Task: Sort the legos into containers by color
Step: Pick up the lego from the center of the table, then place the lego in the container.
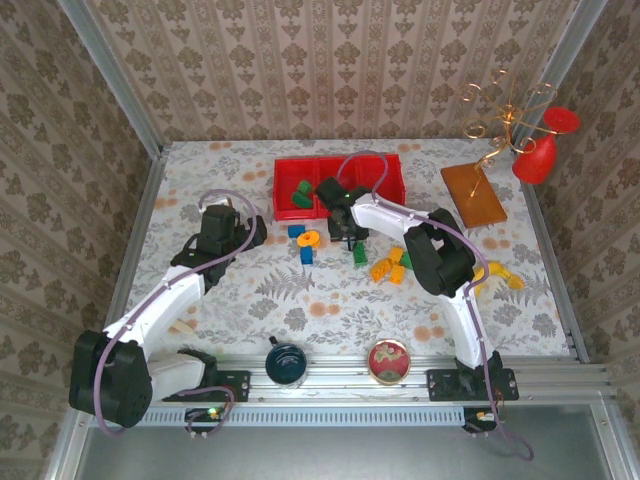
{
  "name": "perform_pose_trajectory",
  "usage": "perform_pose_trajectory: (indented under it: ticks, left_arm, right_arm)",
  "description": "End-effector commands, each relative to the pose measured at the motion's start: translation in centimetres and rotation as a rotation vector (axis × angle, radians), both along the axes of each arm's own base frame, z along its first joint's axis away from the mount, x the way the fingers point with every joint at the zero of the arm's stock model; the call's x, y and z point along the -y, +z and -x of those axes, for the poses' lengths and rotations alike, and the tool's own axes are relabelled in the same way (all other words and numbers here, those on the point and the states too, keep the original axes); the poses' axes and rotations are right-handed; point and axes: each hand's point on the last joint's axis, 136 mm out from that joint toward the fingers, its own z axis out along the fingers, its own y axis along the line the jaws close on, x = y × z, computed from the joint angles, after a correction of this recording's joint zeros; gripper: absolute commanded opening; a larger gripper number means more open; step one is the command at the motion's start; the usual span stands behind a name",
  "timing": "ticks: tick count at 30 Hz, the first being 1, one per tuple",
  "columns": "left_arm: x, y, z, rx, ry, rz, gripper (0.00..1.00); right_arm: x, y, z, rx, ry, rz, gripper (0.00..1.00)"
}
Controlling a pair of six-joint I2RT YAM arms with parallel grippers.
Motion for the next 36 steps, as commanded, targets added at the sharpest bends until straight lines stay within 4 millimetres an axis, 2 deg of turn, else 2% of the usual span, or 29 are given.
perform_pose_trajectory:
  ticks: [1,9,16,19,23,29,36]
  left_arm:
    - [0.0,0.1,-0.2,0.01,0.013,0.032,1.0]
    - [0.0,0.3,-0.1,0.014,0.014,0.032,1.0]
    - [0.0,0.4,-0.1,0.018,0.013,0.032,1.0]
    - [0.0,0.4,-0.1,0.02,0.013,0.034,1.0]
    - [0.1,0.3,-0.1,0.017,0.009,0.037,1.0]
    - [0.2,0.4,-0.1,0.019,0.006,0.039,1.0]
    - [0.2,0.4,-0.1,0.017,0.003,0.04,1.0]
  right_arm:
    - [0.7,-0.6,0.4,-0.012,-0.002,0.027,0.44]
    - [0.5,1.2,0.8,0.017,0.013,0.002,0.26]
    - [0.0,5.5,0.5,0.109,0.041,-0.032,0.2]
    - [0.1,7.5,-0.5,0.169,0.049,-0.022,0.2]
    - [0.1,9.1,-2.3,0.228,0.056,0.01,0.2]
    - [-0.1,10.0,-5.4,0.284,0.058,0.041,0.2]
    - [0.1,10.0,-8.3,0.312,0.055,0.059,0.21]
